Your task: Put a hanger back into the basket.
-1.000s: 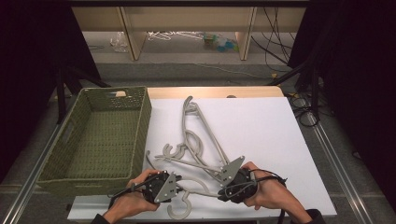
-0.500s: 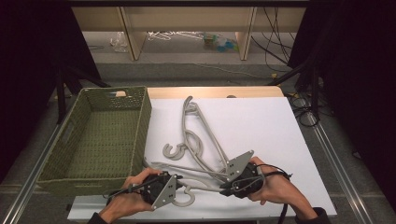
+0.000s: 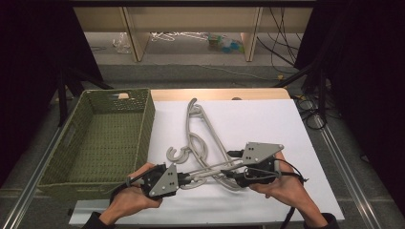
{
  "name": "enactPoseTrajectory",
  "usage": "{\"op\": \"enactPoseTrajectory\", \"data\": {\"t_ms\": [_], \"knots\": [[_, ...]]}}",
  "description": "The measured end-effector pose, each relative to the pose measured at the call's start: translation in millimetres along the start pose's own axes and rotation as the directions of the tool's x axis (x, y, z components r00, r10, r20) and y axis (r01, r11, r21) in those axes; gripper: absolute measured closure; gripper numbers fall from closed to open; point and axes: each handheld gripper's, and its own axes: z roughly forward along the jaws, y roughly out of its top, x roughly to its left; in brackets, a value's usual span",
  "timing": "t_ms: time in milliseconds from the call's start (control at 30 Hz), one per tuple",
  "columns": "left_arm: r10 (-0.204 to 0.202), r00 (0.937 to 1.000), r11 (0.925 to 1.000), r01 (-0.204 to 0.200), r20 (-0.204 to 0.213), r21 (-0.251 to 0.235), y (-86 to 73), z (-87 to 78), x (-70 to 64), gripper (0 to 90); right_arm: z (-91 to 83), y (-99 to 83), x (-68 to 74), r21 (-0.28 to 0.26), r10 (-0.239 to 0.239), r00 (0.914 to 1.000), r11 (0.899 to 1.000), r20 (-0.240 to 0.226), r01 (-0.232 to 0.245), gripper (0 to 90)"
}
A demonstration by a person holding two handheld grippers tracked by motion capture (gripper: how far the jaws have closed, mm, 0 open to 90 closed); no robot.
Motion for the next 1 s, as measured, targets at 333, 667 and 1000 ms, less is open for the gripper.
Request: {"op": "enactPoseTrajectory", "data": {"t_ms": [333, 667, 1000], "knots": [[-0.284, 0.958, 0.954, 0.287, 0.036, -0.088, 3.5, -10.9, 21.7, 79.0, -15.7, 6.7, 2.3, -0.186, 0.068, 0.9899, 0.982, 0.125, -0.044, 40.5], [-0.484, 0.8651, 0.8645, 0.496, 0.133, -0.082, -17.0, -15.2, 37.7, 79.4, -11.2, -1.7, 22.6, -0.173, 0.063, 0.9974, 0.983, 0.034, -0.056, 39.5], [-0.535, 0.8381, 0.8251, 0.545, 0.107, -0.148, -5.3, -60.0, 52.1, 79.4, -0.8, -28.3, 27.4, -0.095, 0.106, 0.9943, 0.99, -0.009, -0.106, 39.6]]}}
